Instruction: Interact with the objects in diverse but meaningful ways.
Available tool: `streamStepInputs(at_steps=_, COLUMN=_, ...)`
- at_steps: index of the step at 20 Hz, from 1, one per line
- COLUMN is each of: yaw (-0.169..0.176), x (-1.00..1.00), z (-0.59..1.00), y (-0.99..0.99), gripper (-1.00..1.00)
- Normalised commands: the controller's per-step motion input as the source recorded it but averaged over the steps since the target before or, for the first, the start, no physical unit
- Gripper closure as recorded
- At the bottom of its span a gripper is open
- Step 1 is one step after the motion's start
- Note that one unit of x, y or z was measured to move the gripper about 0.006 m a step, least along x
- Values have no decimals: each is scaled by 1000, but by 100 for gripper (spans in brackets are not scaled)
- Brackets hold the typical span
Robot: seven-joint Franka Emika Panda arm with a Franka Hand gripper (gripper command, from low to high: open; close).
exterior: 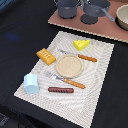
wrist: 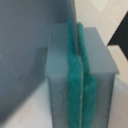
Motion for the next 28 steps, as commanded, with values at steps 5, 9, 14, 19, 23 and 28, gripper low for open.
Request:
streamStepInputs(at_steps=5, yaw=0, x=-734, z=-238, y=-607, gripper=100)
streamStepInputs(at_steps=9, yaw=0, x=-732, z=-291, y=-621, gripper=100)
streamStepInputs(at_steps=14, yaw=0, x=-735, z=-355, y=-621, gripper=100)
streamStepInputs(at_steps=19, yaw=5, x=-869, z=-358, y=-409, gripper=100)
streamStepInputs(at_steps=23, yaw=23, x=-956, z=-178, y=-201, gripper=100)
streamStepInputs(at_steps=28, yaw=14, x=-997, z=3, y=-106, gripper=100)
